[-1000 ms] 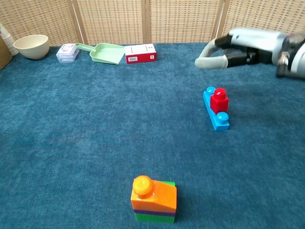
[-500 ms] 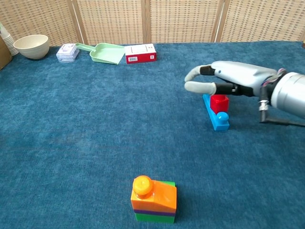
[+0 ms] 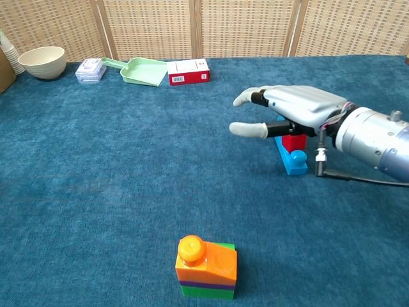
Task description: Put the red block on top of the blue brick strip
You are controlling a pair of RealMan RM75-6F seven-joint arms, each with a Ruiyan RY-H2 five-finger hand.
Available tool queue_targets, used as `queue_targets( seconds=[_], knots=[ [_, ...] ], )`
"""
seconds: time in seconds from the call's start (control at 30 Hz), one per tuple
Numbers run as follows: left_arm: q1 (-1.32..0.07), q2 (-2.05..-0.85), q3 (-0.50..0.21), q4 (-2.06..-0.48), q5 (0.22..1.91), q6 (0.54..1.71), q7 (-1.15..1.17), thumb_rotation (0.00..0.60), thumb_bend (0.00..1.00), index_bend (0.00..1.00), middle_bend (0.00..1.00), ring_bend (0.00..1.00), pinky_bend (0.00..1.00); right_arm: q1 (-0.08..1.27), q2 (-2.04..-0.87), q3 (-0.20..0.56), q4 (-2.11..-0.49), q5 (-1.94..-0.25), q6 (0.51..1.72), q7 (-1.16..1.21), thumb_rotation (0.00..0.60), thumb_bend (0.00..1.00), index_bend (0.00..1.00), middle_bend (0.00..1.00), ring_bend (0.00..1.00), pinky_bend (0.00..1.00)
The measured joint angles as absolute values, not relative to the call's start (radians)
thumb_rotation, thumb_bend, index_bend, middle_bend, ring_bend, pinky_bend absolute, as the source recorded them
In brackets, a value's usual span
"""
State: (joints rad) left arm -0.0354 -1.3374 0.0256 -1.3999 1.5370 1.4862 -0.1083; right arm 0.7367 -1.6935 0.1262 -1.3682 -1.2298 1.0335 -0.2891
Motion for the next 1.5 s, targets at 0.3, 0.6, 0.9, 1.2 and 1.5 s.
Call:
queue_targets(
  seconds=[0.3, 0.6, 0.9, 1.2, 1.5],
  knots=[
    [-0.033, -1.337, 0.026, -1.399, 1.537, 1.488, -0.112, 0.6, 0.47, 0.52, 0.36, 0.31, 0.15, 0.735, -1.739, 0.128, -1.34, -1.221, 1.028, -0.344, 0.01, 0.02, 0.08, 0.06, 0.0, 0.0],
    [-0.028, -1.336, 0.027, -1.391, 1.535, 1.492, -0.123, 0.6, 0.47, 0.52, 0.36, 0.31, 0.15, 0.734, -1.781, 0.135, -1.293, -1.182, 1.006, -0.409, 0.012, 0.02, 0.06, 0.05, 0.0, 0.0],
    [-0.027, -1.339, 0.027, -1.383, 1.538, 1.492, -0.131, 0.6, 0.47, 0.52, 0.36, 0.31, 0.15, 0.722, -1.787, 0.137, -1.283, -1.179, 1.004, -0.419, 0.008, 0.01, 0.06, 0.05, 0.0, 0.0],
    [-0.029, -1.342, 0.027, -1.38, 1.541, 1.491, -0.132, 0.6, 0.47, 0.52, 0.36, 0.31, 0.15, 0.708, -1.783, 0.141, -1.287, -1.173, 1.005, -0.418, 0.01, 0.02, 0.06, 0.05, 0.0, 0.0],
    [-0.028, -1.343, 0.027, -1.376, 1.541, 1.491, -0.137, 0.6, 0.47, 0.52, 0.36, 0.31, 0.15, 0.703, -1.787, 0.144, -1.283, -1.17, 1.002, -0.423, 0.007, 0.02, 0.06, 0.05, 0.0, 0.0]
  ],
)
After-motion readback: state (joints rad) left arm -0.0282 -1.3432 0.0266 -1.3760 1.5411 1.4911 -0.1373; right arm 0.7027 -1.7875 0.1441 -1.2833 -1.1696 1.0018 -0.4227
